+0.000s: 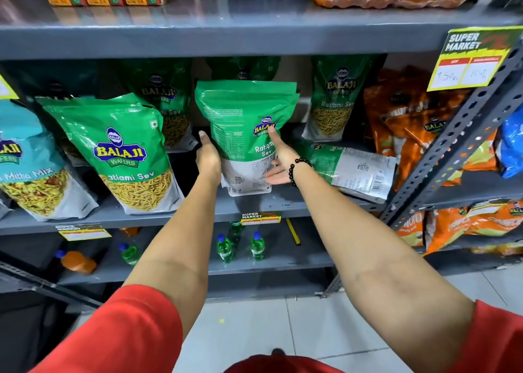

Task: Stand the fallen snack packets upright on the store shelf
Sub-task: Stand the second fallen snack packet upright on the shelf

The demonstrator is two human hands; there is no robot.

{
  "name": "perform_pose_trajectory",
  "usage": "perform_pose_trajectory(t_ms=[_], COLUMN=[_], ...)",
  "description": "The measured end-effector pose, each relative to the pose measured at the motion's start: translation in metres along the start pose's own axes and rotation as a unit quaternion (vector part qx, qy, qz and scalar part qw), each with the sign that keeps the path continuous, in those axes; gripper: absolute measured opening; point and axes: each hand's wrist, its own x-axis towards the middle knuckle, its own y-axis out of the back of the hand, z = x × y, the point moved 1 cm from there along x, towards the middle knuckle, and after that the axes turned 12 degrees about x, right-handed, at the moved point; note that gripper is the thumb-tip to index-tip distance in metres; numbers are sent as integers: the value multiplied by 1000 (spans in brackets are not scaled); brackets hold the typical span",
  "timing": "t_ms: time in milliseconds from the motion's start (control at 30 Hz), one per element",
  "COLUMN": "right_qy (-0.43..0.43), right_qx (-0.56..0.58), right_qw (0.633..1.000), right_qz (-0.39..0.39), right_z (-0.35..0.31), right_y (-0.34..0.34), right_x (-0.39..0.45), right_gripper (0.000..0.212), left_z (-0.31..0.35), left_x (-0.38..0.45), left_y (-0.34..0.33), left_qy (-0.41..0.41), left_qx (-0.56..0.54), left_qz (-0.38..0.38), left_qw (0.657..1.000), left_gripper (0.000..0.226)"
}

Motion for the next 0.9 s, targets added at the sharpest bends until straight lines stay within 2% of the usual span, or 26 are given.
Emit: perform_pose_trajectory(t_ms=[67,133,200,267,300,367,467,567,633,733,800,833,900], right_qy=[-8,-4,15,46,63,118,160,194,201,209,199,197,199], right_qx=[19,83,165,136,79,-42,-101,-122,-136,-229,-223,-188,-123], right_qw=[999,996,985,990,995,991,982,973,969,951,953,960,967], right_qz=[-26,-38,-44,-17,11,42,-11,-41,-34,16,49,63,98], right_z=[1,6,9,12,14,17,26,29,27,18,13,11,8], right_y=[-7,-8,-6,-5,-5,-9,-17,-20,-18,-7,1,4,9], right_x=[3,8,10,16,17,15,9,13,18,27,35,39,47], right_gripper=[99,92,70,46,44,53,57,76,83,94,106,104,81], left_z=[-2,-5,-12,-19,-20,-19,-15,-14,-14,-18,-17,-15,-6], left_x=[-1,-3,-2,2,5,10,8,6,1,7,19,21,14], left_y=[2,7,11,15,15,10,-3,-6,-3,-2,-1,-2,-3], left_qy=[-6,-7,-16,-28,-30,-30,-12,-33,-28,-19,-26,-27,-49], left_qx=[2,32,56,42,49,74,77,105,85,84,115,121,138], left_qz=[14,44,64,68,65,40,-35,6,37,53,56,34,-30], left_qw=[1000,998,996,996,996,996,996,994,995,995,991,992,989], left_gripper=[67,66,68,69,70,69,74,77,66,46,41,47,69])
